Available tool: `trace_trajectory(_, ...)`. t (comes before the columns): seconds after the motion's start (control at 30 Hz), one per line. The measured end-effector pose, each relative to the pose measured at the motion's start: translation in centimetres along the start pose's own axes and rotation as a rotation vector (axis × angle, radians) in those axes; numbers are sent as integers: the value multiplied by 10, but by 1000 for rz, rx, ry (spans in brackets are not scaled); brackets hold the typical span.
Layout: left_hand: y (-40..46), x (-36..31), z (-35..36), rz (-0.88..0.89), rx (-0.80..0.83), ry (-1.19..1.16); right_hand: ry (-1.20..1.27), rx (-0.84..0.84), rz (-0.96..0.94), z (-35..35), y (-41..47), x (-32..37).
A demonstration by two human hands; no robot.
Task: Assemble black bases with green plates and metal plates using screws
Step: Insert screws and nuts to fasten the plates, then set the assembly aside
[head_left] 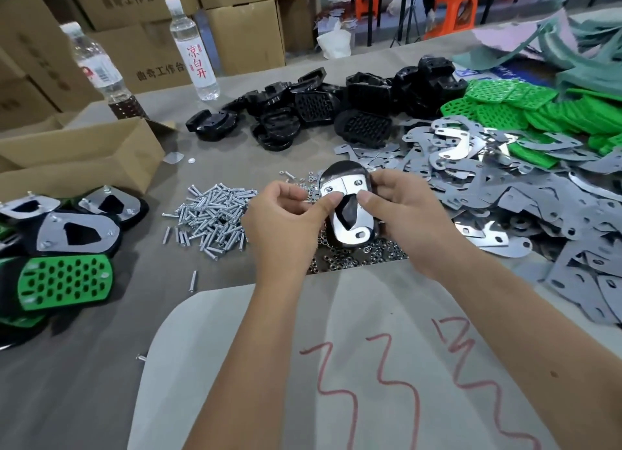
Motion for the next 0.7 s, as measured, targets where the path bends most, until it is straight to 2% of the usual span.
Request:
trace_trajectory(0.07,2,-3,-5,44,12,75,32,18,-1,0,-1,0)
trace_trajectory(0.23,5,-7,-2,93,170,-10,62,47,-4,0,-3,3)
trace_trajectory(0.47,6,-15,-6,141,180,-23,138,48,23,1,-5,6)
trace_trajectory(0.7,6,-15,-7,186,172,58,121,44,17,1,-6,7)
Point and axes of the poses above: each hand's wrist, its own y-axis towards the middle knuckle, its own z-axis out of the palm, x = y × z, the point moved 3 cm from there along y, towards the middle knuckle, and after that the axes turned 7 degrees about -y, right-handed, at the moved point
